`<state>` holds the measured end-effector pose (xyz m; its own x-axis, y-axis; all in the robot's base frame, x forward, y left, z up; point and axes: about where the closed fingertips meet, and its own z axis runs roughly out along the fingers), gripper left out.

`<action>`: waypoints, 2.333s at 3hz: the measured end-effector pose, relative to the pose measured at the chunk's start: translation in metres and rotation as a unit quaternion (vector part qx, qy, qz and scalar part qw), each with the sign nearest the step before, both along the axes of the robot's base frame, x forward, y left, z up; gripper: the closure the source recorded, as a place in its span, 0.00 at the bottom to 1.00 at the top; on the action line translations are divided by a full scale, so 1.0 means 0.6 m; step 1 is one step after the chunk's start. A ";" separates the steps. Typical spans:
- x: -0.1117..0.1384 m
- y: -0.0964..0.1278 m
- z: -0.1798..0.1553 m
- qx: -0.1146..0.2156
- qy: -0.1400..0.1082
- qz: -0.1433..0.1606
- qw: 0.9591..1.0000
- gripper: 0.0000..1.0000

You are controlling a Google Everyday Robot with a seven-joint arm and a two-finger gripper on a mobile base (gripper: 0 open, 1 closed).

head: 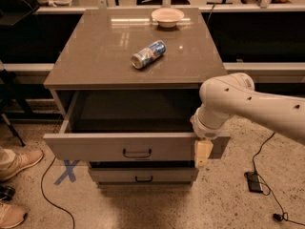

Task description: Open top drawer

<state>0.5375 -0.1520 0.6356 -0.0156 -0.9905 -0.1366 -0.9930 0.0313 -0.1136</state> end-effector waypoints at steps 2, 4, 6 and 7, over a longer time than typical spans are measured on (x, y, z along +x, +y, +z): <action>-0.043 0.039 0.002 0.003 0.016 0.019 1.000 0.00; -0.083 0.040 0.007 -0.003 0.031 -0.002 1.000 0.42; -0.112 0.040 0.032 -0.008 0.014 -0.007 1.000 0.89; -0.153 0.021 0.046 0.006 -0.003 -0.025 1.000 1.00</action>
Offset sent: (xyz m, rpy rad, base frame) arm -0.0456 0.0413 0.0005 0.0068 0.0689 0.0539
